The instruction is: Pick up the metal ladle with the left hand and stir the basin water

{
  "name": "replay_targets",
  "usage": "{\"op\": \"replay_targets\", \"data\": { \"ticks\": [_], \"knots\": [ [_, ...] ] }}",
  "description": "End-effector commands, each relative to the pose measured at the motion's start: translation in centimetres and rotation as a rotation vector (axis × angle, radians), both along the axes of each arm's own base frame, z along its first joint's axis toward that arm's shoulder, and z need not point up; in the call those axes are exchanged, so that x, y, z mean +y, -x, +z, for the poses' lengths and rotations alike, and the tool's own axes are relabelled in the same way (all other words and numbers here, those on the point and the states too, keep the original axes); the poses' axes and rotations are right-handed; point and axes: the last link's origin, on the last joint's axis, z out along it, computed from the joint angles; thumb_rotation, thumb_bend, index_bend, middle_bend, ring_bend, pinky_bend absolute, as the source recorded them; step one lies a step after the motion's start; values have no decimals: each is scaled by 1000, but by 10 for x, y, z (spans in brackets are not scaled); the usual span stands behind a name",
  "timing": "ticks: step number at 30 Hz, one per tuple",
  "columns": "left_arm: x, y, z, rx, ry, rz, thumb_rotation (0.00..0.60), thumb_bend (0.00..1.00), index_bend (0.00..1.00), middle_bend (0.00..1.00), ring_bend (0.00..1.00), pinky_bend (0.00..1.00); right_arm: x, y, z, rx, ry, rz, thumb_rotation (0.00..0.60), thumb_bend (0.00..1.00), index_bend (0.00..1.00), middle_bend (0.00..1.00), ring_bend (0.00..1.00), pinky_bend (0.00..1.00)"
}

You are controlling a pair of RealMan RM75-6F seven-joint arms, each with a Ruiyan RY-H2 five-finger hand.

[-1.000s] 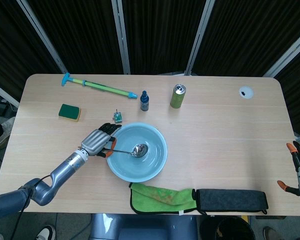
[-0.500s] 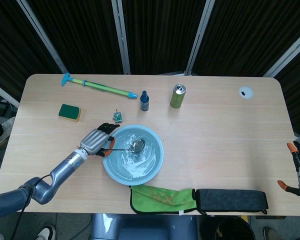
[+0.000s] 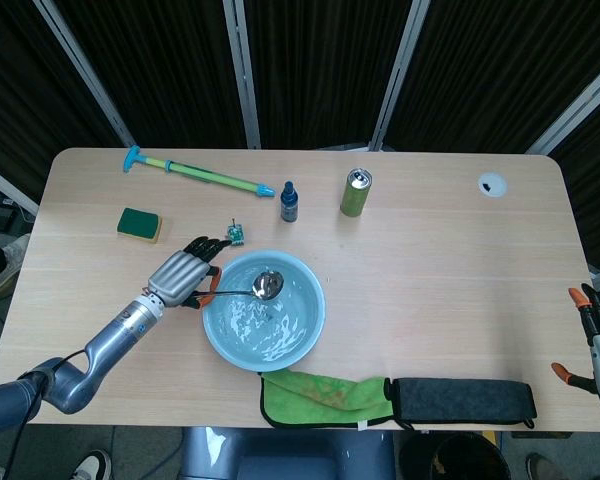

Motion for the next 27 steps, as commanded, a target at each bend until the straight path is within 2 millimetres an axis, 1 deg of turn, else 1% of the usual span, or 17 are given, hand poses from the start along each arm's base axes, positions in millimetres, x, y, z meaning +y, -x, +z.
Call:
{"op": "replay_targets", "data": {
  "ticks": [1,9,14,19,27],
  "knots": [
    [0,-5,9,5,-21,-15,600,456,616,0,0,0,1,-1,0,0,-4,3,600,0,0,0,0,0],
    [-3,-19,24,32,-37,-42,600,457,617,0,0,0,3,-2,0,-5,-7,11,600,0,0,0,0,0],
    [-8,-27,29,43,-39,-49,600,458,617,0,0,0,4,-3,0,-10,-8,19,600,0,0,0,0,0],
    [-14,-31,31,55,-39,-52,600,457,617,0,0,0,6,-4,2,-22,-5,25,600,0,0,0,0,0],
    [-20,-32,35,66,-51,-50,600,458,617,0,0,0,11,-5,5,-31,-2,35,600,0,0,0,0,0]
  ]
}}
